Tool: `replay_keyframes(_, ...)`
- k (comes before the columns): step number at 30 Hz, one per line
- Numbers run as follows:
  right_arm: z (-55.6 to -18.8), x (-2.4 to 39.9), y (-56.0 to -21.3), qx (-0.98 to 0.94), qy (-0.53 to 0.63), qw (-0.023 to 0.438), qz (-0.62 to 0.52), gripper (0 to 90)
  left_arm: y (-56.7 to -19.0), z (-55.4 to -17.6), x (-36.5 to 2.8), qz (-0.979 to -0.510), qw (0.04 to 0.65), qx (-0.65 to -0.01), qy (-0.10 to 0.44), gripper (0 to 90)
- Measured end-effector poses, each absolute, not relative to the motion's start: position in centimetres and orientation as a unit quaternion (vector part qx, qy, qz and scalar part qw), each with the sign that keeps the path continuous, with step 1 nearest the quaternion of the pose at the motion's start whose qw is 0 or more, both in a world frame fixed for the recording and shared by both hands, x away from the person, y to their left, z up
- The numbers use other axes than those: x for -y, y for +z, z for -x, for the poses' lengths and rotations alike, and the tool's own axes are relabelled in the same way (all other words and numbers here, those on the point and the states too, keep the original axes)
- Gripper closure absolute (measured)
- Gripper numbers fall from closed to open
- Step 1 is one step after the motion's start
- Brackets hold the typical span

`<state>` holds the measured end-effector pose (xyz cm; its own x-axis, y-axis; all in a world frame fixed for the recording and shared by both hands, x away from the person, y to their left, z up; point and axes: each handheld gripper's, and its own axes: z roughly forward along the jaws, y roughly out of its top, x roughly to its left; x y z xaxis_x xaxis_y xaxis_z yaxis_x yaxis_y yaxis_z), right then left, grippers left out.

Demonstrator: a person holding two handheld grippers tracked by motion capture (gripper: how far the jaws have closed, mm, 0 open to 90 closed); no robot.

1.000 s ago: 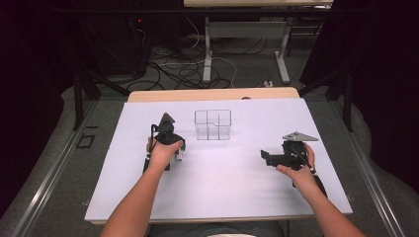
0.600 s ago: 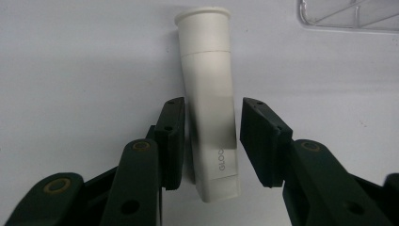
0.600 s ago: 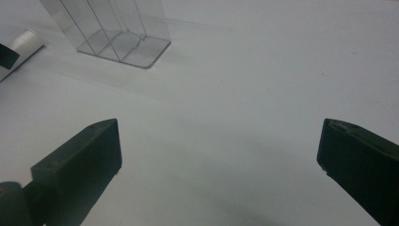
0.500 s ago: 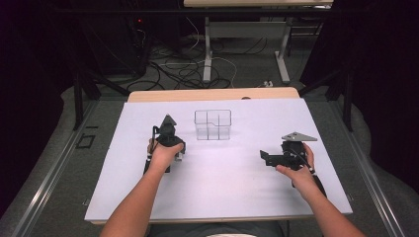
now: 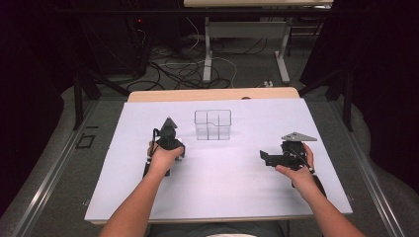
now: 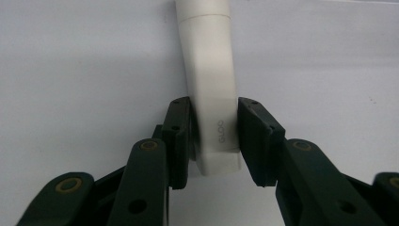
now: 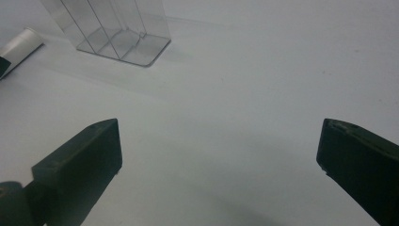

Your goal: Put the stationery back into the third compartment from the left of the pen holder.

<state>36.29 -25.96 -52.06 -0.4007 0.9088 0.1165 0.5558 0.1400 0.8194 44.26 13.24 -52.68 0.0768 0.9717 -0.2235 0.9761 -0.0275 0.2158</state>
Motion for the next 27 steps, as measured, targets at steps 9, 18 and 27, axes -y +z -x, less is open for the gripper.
replay_keyframes(9,-36.4,25.9,-52.2,-0.728,0.416,0.211,-0.502,0.2,-52.7,-44.5,-13.6,-0.696,0.161,-0.699,-0.029,69.5)
replay_keyframes(18,-36.4,25.9,-52.3,-0.728,0.417,0.210,-0.502,0.3,-52.7,-44.6,-14.0,-0.694,0.163,-0.700,-0.040,70.5)
replay_keyframes(27,-36.4,25.7,-52.4,-0.731,0.414,0.208,-0.501,0.3,-52.5,-44.6,-14.9,-0.686,0.193,-0.700,-0.044,70.7)
